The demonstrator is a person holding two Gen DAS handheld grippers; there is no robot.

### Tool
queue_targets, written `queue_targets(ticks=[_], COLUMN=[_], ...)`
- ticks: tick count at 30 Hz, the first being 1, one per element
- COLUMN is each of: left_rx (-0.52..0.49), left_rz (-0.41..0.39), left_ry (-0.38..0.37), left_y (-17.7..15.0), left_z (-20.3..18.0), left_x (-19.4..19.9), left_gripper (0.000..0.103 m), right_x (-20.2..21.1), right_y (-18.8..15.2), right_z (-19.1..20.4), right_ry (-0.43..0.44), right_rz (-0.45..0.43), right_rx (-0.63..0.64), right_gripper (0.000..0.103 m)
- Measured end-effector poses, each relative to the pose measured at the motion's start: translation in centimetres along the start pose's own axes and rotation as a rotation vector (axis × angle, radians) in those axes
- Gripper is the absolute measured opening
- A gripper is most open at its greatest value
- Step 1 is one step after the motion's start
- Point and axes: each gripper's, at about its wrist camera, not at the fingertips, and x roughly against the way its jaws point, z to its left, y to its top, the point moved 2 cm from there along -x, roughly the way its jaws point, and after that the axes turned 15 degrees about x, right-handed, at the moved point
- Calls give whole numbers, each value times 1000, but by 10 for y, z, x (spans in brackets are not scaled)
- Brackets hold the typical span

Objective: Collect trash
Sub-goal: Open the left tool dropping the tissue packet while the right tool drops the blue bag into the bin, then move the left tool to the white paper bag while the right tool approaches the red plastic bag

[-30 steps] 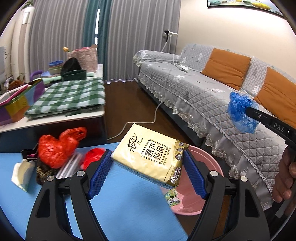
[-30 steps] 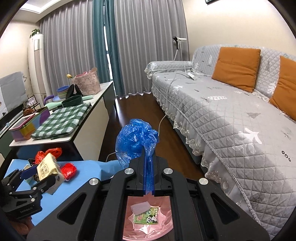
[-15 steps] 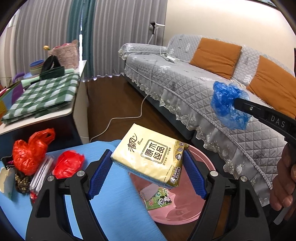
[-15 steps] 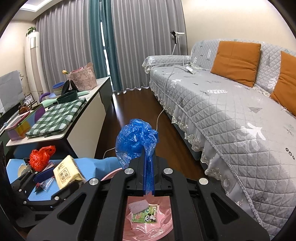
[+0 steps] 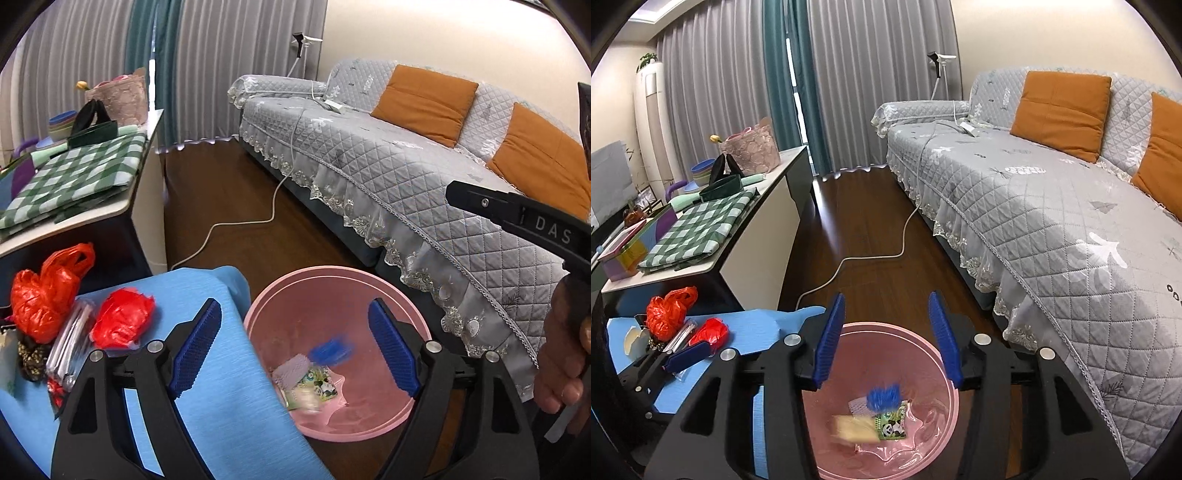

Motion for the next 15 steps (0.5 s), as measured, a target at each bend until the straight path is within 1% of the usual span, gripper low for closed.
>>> queue_targets(ticks=[9, 15], left_rx=[31, 58], left_rz=[-30, -65], left_ry=[37, 72], left_y=[-2, -4], left_z=[29, 59], left_x=[38, 78], left_gripper=[79, 79], right_x=[0, 13], right_y=[0, 4], right_z=[13, 38], right_ry=[15, 36], right_rz=[-2, -34], right_rx=[9, 52], right_gripper=[48, 48])
